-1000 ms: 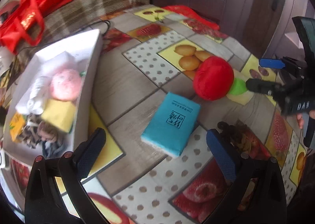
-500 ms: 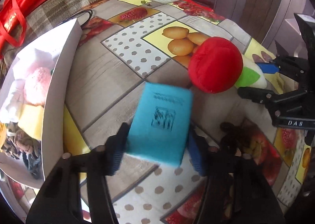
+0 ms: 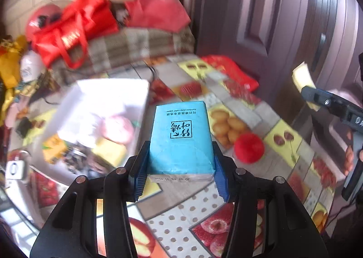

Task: Organize soft objects
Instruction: 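Carry the blue tissue pack and round sponge over the white tray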

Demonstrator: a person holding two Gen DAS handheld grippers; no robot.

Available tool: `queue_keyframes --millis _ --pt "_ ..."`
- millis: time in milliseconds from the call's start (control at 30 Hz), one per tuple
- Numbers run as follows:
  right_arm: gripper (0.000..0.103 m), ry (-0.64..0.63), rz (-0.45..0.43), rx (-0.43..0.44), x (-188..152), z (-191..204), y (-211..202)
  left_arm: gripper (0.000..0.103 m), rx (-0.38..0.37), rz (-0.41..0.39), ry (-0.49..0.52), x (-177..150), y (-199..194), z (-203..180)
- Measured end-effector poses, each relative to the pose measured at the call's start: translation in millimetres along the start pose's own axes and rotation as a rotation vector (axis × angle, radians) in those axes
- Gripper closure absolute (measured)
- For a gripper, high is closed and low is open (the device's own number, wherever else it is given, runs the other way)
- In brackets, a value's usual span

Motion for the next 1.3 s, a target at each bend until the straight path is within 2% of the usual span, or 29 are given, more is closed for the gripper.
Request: queue_keyframes --millis 100,200,300,600,1300 --pt "0.044 -0.007 -0.074 0.046 27 20 -14 0.053 0.051 -0.070 -0.009 18 -28 12" --pt "0.044 -0.010 -0.108 0.094 43 38 -18 0.053 0.092 -0.115 -0.040 29 -46 28" --pt "0.044 -0.024 -0.119 0.132 52 53 -16 0.053 0.126 -0.135 -0.082 33 -60 47" --pt "0.044 -0.038 -0.121 0.171 61 72 -18 0.053 0.212 -0.159 -0.171 34 -83 88" --pt "0.044 -0.083 -0.104 0.218 72 102 -6 0.053 0.257 -0.169 -0.259 27 -93 124"
Point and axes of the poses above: each gripper's, at about its wrist camera, not at the fingertips, and y roughly the way its jaws point, z to its left, x to its top, the point moved 10 cm from there along y, roughly the way its jaws point, and after that the axes turned 8 degrees about -y, right-handed, at the moved point
